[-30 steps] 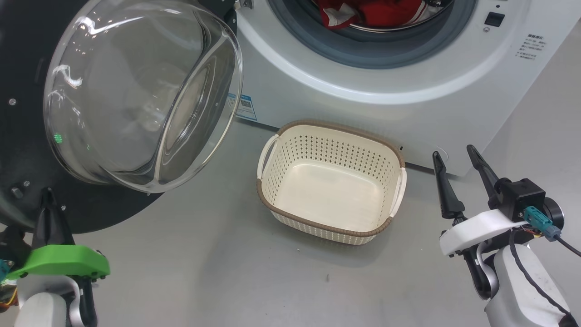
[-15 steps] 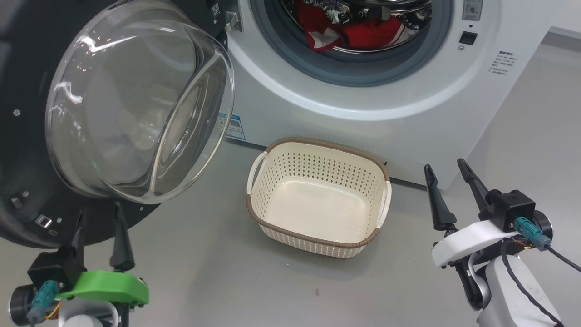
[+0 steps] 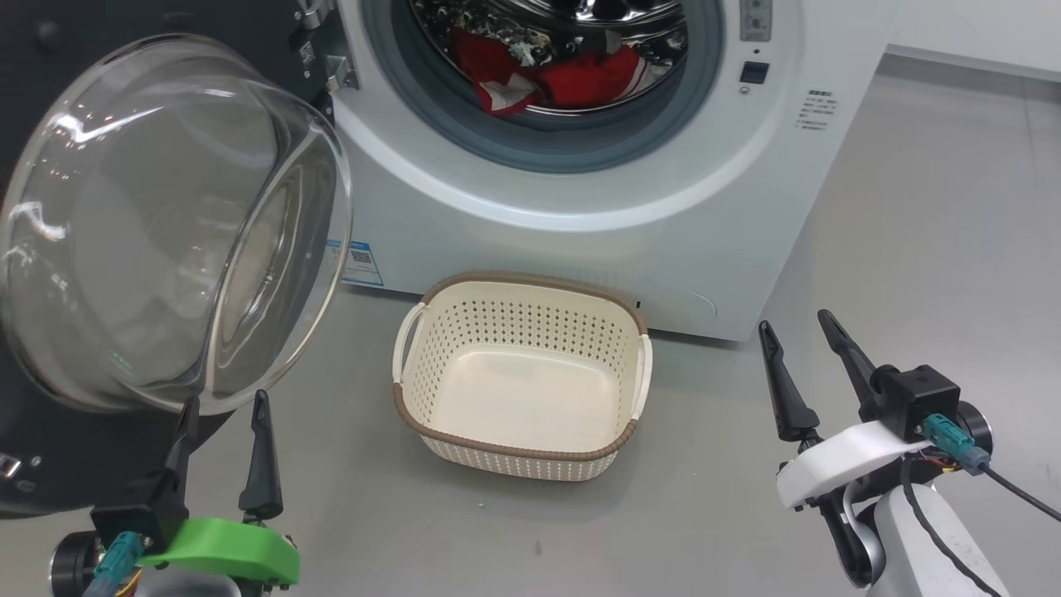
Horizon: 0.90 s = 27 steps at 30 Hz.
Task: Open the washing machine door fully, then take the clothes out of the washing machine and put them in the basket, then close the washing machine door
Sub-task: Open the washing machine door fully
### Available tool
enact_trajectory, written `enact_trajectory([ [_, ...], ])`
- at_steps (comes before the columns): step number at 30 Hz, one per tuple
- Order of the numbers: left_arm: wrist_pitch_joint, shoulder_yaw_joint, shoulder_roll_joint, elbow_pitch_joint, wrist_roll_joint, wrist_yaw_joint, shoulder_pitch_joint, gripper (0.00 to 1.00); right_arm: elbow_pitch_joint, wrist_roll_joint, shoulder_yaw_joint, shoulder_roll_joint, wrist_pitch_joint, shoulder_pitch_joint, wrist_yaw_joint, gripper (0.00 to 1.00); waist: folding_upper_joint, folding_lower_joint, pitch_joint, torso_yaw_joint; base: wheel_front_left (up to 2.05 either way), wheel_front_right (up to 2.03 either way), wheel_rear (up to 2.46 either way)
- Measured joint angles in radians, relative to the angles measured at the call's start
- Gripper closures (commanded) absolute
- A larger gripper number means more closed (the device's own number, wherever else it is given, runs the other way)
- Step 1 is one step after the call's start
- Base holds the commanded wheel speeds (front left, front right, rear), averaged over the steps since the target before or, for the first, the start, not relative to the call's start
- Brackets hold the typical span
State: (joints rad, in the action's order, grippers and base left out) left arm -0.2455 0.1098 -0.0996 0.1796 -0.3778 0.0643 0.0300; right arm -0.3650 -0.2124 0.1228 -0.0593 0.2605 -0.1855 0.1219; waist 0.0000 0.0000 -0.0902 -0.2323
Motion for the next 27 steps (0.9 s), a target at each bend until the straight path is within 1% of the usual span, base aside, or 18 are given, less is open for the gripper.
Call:
enact_trajectory([
  [8,0.035,0.016,-0.006,-0.012,0.0,-0.009,-0.016,0.0,0.013,0.0,0.025,0.003,0.0,0.018,0.0,0.0,0.0,-0.0001,0.012,0.085,0.0,0.0,0.0],
  [9,0.035,0.016,-0.008,-0.016,0.0,-0.009,-0.016,0.0,0.016,0.0,0.033,0.003,0.0,0.024,0.0,0.0,0.0,0.0,0.012,0.107,0.0,0.0,0.0],
  [11,0.043,0.017,-0.011,-0.019,0.0,-0.009,-0.016,0.0,0.018,0.0,0.041,0.004,0.0,0.031,0.0,0.0,0.0,0.0,0.013,0.129,0.0,0.0,0.0],
  [17,0.057,0.022,-0.012,-0.027,0.001,-0.016,-0.019,0.0,0.03,-0.001,0.045,0.005,0.0,0.031,0.0,0.0,0.0,-0.0001,0.012,0.19,0.0,0.0,0.0],
  [23,0.069,0.03,-0.012,-0.03,0.001,-0.017,-0.025,0.0,0.041,-0.018,0.044,0.005,0.0,0.033,0.0,0.0,0.0,0.0,0.011,0.238,0.0,0.0,0.0],
  [27,0.078,0.044,-0.01,-0.031,0.001,-0.017,-0.025,0.0,0.048,-0.023,0.036,0.006,0.0,0.04,0.0,0.0,0.0,0.0,0.01,0.252,0.0,0.0,0.0],
])
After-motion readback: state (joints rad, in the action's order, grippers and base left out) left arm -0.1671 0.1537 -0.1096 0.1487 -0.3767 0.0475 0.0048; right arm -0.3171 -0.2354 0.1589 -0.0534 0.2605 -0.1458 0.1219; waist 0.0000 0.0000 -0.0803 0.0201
